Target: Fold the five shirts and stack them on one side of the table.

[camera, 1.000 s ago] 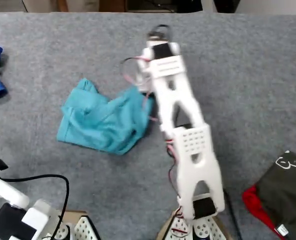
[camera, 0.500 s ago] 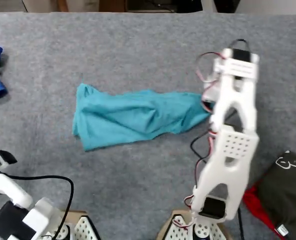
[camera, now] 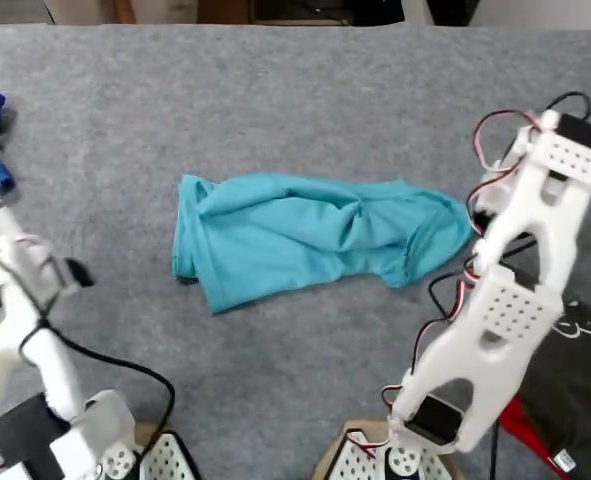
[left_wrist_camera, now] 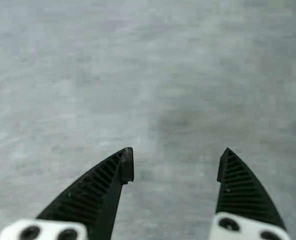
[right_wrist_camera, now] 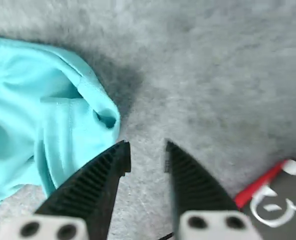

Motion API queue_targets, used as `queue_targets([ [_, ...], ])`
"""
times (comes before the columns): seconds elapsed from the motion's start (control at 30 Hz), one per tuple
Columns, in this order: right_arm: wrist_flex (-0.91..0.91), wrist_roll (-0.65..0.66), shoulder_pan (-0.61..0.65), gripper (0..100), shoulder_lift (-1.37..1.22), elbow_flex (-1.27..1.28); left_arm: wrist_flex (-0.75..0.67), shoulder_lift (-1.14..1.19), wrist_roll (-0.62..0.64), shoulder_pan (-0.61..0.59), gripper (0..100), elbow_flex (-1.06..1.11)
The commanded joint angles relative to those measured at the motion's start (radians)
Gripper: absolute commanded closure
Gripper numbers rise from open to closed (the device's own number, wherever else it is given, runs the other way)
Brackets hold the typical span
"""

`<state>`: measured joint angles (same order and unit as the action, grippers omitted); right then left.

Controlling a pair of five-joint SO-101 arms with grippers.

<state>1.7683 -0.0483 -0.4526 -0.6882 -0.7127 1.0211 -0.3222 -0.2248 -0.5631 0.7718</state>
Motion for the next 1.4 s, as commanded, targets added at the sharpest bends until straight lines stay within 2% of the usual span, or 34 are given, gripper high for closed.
queue_targets([
  [0.0,0.012,0.026,-0.027,80.4,0.168,-0.064,0.046,-0.035,0.092,0.190,72,-0.057],
  [0.17,0.012,0.028,0.008,80.3,0.262,-0.105,0.215,-0.033,0.204,0.470,72,-0.198],
  [0.33,0.014,0.018,0.128,80.3,0.266,-0.073,0.161,0.010,0.327,0.617,72,-0.261],
  [0.43,0.012,-0.032,0.229,80.3,0.266,-0.033,0.153,0.099,0.422,0.695,72,-0.295],
  [0.53,-0.023,-0.058,0.358,80.3,0.265,-0.022,0.155,0.202,0.448,0.764,73,-0.328],
  [0.7,-0.193,-0.104,0.582,80.3,0.251,-0.013,0.178,0.334,0.439,0.776,89,-0.336],
  [0.73,-0.218,-0.112,0.619,80.3,0.232,-0.015,0.184,0.354,0.405,0.772,92,-0.336],
  [0.8,-0.249,-0.127,0.693,80.2,0.186,-0.022,0.206,0.383,0.327,0.766,94,-0.330],
  [0.97,-0.258,-0.149,0.829,80.2,0.025,-0.082,0.232,0.392,0.285,0.763,97,-0.279],
  [1.23,-0.249,-0.183,0.888,81.0,-0.275,-0.372,0.232,0.259,0.253,0.766,98,-0.164],
  [1.3,-0.249,-0.183,0.878,86.6,-0.349,-0.423,0.226,0.223,0.253,0.767,98,-0.130],
  [1.37,-0.252,-0.178,0.854,97.2,-0.418,-0.466,0.226,0.197,0.253,0.766,98,-0.106],
])
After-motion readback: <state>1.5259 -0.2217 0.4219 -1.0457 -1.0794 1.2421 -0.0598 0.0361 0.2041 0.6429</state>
